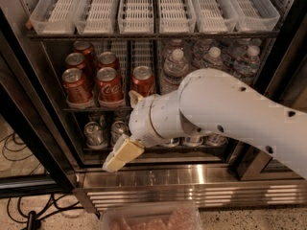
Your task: Pick coke can from middle shelf of fridge
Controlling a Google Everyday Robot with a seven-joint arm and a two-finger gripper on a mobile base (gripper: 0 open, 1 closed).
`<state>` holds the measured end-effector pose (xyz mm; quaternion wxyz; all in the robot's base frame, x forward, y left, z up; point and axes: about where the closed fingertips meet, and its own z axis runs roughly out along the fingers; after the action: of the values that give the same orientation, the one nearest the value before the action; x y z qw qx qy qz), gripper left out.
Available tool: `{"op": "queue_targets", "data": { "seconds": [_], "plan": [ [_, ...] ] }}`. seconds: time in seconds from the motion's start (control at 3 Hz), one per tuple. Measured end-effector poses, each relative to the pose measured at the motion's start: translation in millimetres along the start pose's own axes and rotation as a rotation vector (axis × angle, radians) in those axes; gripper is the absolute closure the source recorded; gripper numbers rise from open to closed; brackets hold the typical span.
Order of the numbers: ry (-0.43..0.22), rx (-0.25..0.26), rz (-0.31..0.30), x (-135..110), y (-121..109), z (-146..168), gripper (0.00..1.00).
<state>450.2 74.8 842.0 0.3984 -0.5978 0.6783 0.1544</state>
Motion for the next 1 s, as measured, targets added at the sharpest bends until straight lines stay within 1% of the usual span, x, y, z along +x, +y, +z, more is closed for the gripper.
{"op": "queue_targets", "data": {
  "seconds": [0.33, 0.67, 1.0],
  "plan": [
    [-0.029, 0.048, 0.024, -6.0, 4.4, 9.7, 0.00],
    [-0.053, 0.106, 0.102, -11.7, 31.9, 33.8, 0.00],
    [-0.063, 0.199, 0.144, -16.3, 43.9, 45.6, 0.00]
  ]
}}
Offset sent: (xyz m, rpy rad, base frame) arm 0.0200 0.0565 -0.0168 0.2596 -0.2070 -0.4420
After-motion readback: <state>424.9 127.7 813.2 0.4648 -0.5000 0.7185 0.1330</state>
